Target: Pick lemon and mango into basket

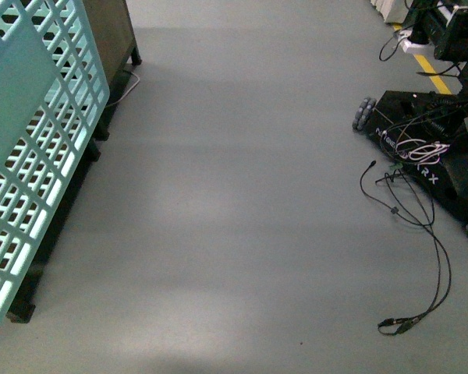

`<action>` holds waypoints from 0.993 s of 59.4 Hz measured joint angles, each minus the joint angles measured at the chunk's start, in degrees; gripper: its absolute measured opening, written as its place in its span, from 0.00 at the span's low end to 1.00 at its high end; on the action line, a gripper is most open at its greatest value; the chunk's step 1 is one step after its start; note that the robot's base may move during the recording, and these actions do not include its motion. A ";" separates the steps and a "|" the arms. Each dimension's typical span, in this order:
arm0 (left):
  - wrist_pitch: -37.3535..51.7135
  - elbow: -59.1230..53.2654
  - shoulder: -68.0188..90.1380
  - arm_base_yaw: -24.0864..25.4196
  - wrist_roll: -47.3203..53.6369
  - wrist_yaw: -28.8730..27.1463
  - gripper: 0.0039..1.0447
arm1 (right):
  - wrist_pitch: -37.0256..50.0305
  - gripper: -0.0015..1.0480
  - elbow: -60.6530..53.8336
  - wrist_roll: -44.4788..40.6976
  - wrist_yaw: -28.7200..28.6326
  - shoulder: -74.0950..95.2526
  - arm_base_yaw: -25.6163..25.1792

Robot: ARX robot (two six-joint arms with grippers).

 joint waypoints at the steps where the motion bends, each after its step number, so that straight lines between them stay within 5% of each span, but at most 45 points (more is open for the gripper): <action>1: 0.00 0.00 0.00 0.00 0.02 0.00 0.27 | 0.00 0.92 0.00 0.02 0.00 0.02 0.00; 59: 0.02 0.02 0.00 0.00 0.00 0.00 0.27 | 0.00 0.92 0.00 0.02 0.02 0.02 0.00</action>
